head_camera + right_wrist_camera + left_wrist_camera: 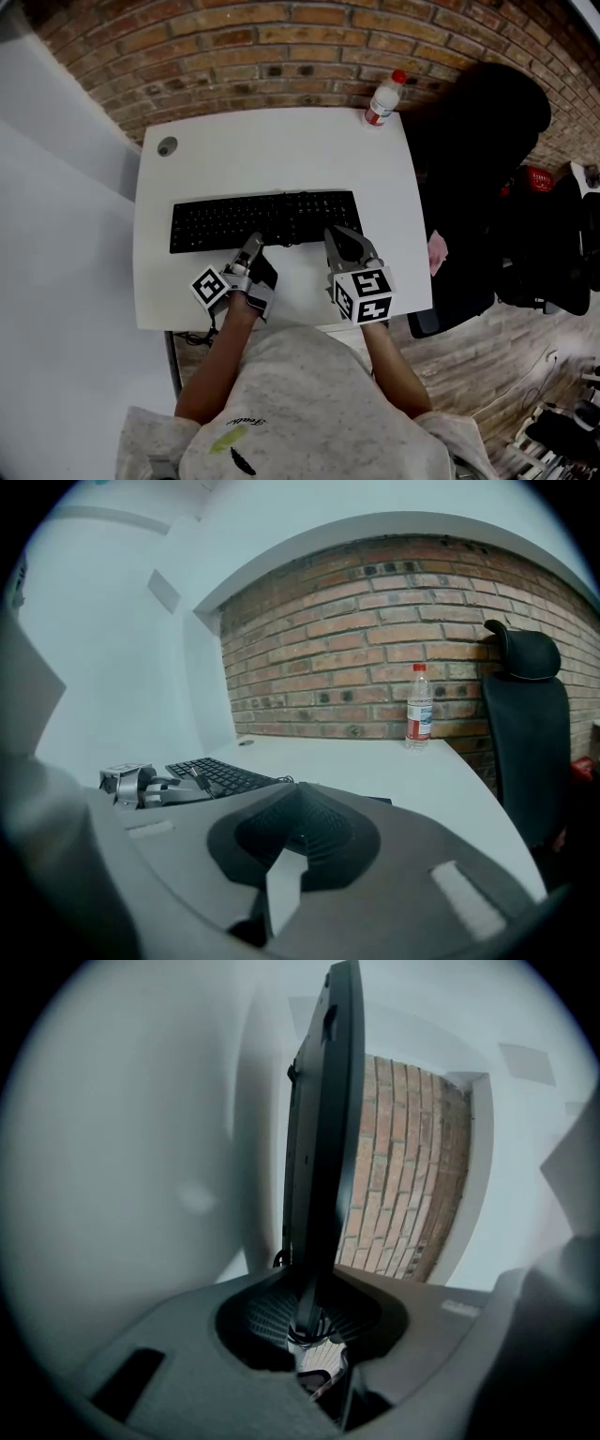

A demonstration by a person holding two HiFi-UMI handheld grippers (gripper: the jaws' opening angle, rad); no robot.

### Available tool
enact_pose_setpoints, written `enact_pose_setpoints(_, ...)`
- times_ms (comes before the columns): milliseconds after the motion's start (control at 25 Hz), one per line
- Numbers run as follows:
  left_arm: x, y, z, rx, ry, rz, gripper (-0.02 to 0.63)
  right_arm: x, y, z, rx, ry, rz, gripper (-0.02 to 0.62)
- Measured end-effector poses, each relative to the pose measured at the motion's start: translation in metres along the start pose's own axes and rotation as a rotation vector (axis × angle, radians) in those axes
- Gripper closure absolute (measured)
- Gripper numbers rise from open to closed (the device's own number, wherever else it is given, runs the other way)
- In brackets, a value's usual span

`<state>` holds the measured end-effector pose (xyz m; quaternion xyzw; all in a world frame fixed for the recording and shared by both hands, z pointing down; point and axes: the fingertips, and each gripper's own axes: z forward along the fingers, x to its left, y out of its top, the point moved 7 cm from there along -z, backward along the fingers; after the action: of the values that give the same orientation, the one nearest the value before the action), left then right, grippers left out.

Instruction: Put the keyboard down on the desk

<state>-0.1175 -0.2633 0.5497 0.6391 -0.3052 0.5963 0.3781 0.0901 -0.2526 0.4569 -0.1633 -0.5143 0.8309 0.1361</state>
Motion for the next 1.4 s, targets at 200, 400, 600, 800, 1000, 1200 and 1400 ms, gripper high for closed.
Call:
enact_pose_setpoints(200,0.006,0.006,0.002,-0.005,0.016,-0.025,0.534,0.0,-0.002,0.005,0.02,-0.006,0.003,0.584)
enact_pose_setpoints(400,0.01,0.008,0.002,0.004,0.023,-0.027,0.534,0.002,-0.005,0.007,0.029,-0.009,0.006,0.586)
enact_pose_setpoints(600,0.011,0.008,0.001,0.009,0.032,-0.026,0.532,0.009,-0.006,0.006,0.033,-0.002,-0.003,0.584)
enact_pose_setpoints(800,0.012,0.008,-0.001,0.002,0.07,-0.016,0.526,0.012,-0.007,0.003,0.03,0.003,-0.006,0.584)
enact_pose_setpoints(1000,0.019,0.01,-0.004,-0.025,0.143,0.014,0.467,0.013,-0.008,-0.003,0.023,0.002,-0.007,0.584)
enact_pose_setpoints(1200,0.017,0.008,-0.003,-0.052,0.191,0.028,0.431,0.014,-0.011,-0.009,0.019,0.008,-0.008,0.584)
enact_pose_setpoints(1400,0.015,0.005,-0.001,-0.07,0.255,0.042,0.404,0.012,-0.015,-0.019,0.016,0.008,-0.007,0.584)
